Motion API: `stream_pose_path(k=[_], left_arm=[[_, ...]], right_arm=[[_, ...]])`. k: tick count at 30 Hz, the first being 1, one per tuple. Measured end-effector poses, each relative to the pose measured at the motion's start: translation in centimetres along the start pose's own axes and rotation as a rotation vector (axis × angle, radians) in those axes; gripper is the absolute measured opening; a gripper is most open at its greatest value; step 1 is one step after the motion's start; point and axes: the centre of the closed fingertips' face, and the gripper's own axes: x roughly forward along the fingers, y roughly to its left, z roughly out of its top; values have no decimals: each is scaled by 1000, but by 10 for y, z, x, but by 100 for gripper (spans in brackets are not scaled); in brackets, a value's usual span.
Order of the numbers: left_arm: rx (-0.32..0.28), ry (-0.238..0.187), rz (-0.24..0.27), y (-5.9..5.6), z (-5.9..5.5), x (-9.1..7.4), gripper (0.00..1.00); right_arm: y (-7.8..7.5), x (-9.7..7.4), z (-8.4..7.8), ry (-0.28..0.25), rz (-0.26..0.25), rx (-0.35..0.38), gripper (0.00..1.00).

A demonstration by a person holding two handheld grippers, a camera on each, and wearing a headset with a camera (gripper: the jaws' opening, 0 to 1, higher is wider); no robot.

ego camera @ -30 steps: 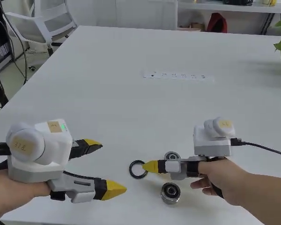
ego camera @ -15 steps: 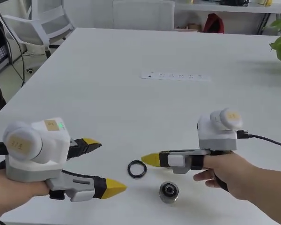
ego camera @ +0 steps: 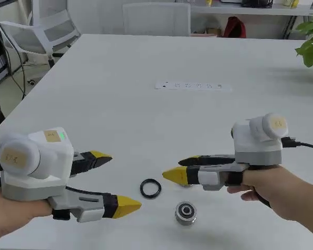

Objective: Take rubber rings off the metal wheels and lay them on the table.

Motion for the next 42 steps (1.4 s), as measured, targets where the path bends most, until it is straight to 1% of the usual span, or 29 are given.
stream_pose_path(k=[5, 9, 11, 15, 21, 24, 29, 37, 41, 42], left_arm=[[7, 1, -3, -1, 2, -1, 74], [9, -2, -3, -2, 6, -3, 74], [8, -5, -3, -2, 7, -4, 75], [19, -6, -5, -4, 9, -6, 75], [25, -5, -7, -7, 11, -8, 76], [24, -10, -6, -8, 12, -10, 76], [29, -9, -2, -10, 11, -14, 77], [25, -11, 17, -11, 8, -22, 79], [30, -7, 30, -11, 6, -26, 79], [29, -7, 35, -11, 6, -27, 79]], right_arm=[[0, -11, 2, -4, -17, -46, 54], [1, -23, 4, -19, -37, -76, 57], [0, -30, 4, -18, -51, -102, 60], [2, -42, 1, -9, -74, -154, 64], [4, -60, 0, -20, -101, -190, 68], [5, -68, -3, -22, -115, -204, 70], [7, -82, -11, -15, -141, -227, 74], [5, -98, -24, -18, -187, -219, 76], [2, -102, -33, 14, -207, -233, 78], [0, -103, -37, 31, -214, -238, 79]])
